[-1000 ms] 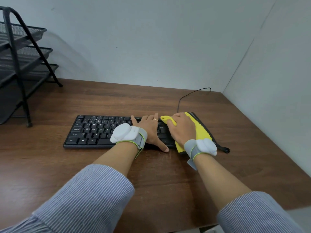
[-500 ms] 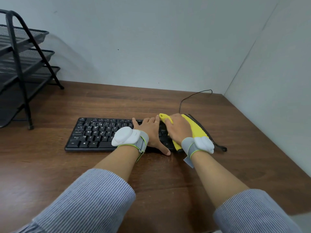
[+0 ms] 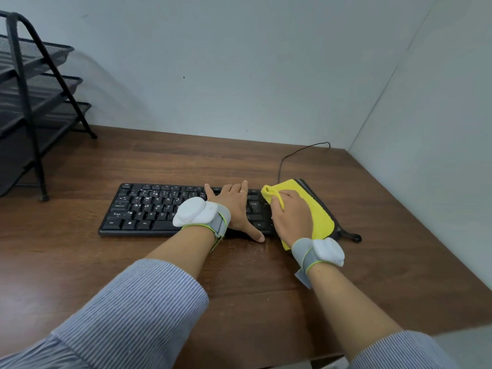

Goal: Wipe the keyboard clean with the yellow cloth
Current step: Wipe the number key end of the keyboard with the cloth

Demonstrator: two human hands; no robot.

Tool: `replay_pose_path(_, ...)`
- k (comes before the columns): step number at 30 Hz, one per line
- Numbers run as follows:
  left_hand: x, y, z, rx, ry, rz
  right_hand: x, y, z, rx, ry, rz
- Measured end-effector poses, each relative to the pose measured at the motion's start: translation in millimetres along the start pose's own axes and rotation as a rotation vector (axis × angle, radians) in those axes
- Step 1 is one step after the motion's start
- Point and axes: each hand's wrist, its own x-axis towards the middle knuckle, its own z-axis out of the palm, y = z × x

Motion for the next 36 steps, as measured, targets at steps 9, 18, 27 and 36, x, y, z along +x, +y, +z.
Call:
replay_pose_path(9, -4.6, -1.1, 1.1, 0.035, 0.005, -0.028, -40.5, 10.1, -19.0, -0.091, 0.08, 0.017)
replay_pose_path(18, -8.7, 1.4, 3.1, 0.079, 0.062, -0.048, -60.2, 5.2, -24.7, -0.069, 0.026, -0.005)
replay_pose_path(27, -20.2, -22.6, -2.4, 0.096, 0.05, -0.056, -39.5, -20.3, -24.7, 0.196, 0.024, 0.122)
replay_pose_path(36, -26.5, -39.2, -2.3, 0.079, 0.034, -0.083, -34.4, -31.6, 6.2, 0.017, -0.123, -0.113)
